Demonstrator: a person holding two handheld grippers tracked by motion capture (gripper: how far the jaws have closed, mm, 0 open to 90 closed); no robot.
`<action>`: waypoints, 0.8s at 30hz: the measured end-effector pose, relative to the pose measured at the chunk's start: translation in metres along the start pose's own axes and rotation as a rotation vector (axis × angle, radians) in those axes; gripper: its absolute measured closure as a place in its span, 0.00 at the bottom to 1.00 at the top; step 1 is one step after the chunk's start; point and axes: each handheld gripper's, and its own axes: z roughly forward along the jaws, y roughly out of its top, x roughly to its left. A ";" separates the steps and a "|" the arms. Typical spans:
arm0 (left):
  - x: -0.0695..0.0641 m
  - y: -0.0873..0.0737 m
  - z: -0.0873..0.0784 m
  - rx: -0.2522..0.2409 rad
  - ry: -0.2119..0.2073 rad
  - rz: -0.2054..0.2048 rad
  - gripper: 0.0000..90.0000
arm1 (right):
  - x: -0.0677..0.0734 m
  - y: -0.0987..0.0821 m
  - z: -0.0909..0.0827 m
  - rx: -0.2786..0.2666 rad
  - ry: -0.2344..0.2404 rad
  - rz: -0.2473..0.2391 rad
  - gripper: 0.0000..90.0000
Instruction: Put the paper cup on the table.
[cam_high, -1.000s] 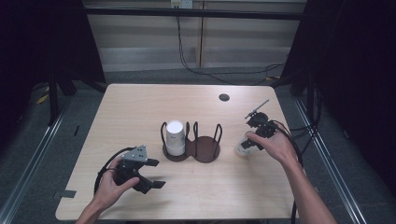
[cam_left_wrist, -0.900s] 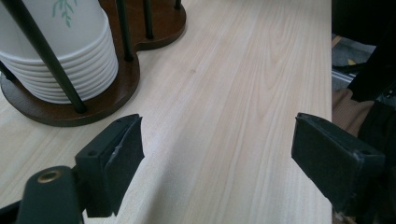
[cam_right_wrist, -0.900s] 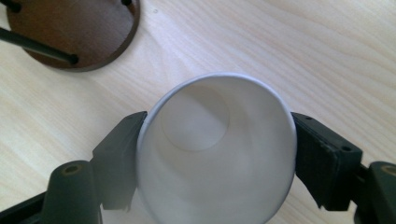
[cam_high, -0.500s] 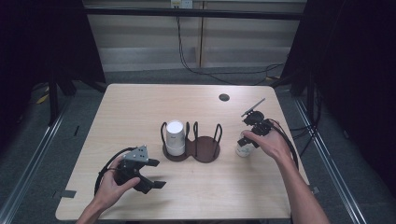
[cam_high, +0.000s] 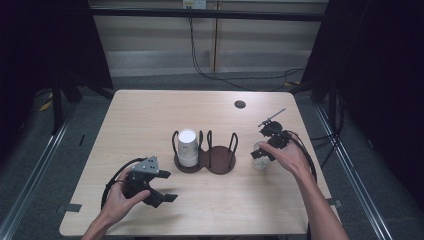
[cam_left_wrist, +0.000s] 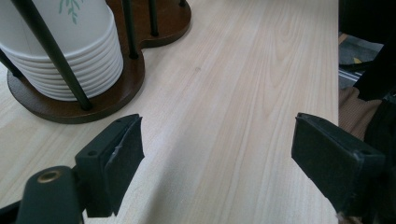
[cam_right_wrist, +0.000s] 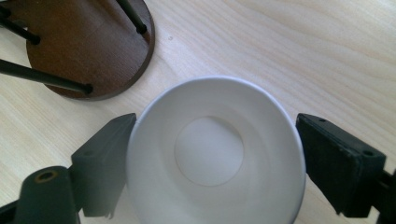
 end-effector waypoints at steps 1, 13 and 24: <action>0.000 0.000 0.000 0.000 0.000 0.000 0.19 | 0.000 0.000 0.000 0.000 0.001 0.001 0.16; -0.002 0.002 -0.002 -0.011 0.002 -0.004 0.19 | 0.001 -0.002 -0.010 -0.115 0.007 0.025 0.16; 0.000 0.000 -0.003 -0.016 0.027 -0.024 0.19 | 0.001 -0.008 -0.020 -0.264 -0.043 0.070 0.16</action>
